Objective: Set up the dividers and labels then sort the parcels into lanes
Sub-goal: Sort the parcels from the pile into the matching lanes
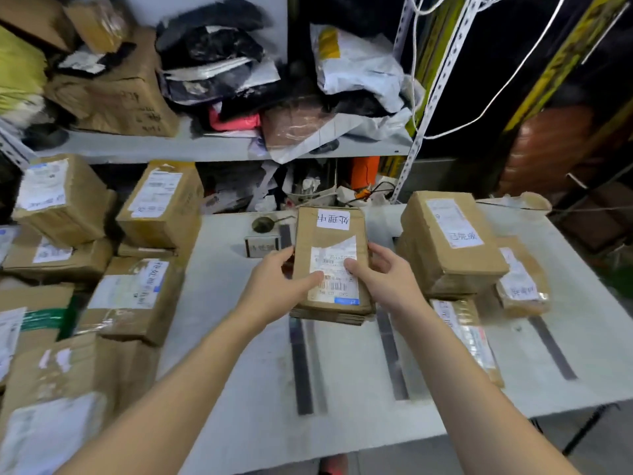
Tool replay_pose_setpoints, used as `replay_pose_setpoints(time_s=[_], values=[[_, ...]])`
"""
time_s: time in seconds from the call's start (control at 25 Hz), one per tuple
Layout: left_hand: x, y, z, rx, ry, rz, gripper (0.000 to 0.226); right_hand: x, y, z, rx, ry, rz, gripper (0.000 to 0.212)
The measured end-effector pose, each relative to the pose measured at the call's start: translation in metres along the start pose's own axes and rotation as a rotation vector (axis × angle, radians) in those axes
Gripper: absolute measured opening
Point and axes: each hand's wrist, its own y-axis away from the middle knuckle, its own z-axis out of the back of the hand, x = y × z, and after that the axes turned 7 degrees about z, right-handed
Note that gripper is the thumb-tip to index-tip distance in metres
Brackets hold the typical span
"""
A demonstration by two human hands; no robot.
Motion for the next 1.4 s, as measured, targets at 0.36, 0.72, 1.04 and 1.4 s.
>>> replay_pose_setpoints(time_s=[0.36,0.72,1.04,1.4], values=[[0.013,-0.036,-0.097,-0.062,-0.031,0.224,0.033,-0.045,-0.054,0.053,0.211,0.192,0.011,0.06],[0.04,-0.067,-0.134,-0.172,-0.064,0.318,0.038,-0.079,-0.074,0.035,0.219,0.293,-0.083,0.059],[0.07,-0.088,-0.154,-0.233,0.113,0.442,0.04,-0.103,-0.09,0.024,0.138,0.348,-0.144,0.06],[0.054,-0.091,-0.157,-0.247,0.13,0.408,0.063,-0.104,-0.09,0.014,0.107,0.313,-0.09,0.05]])
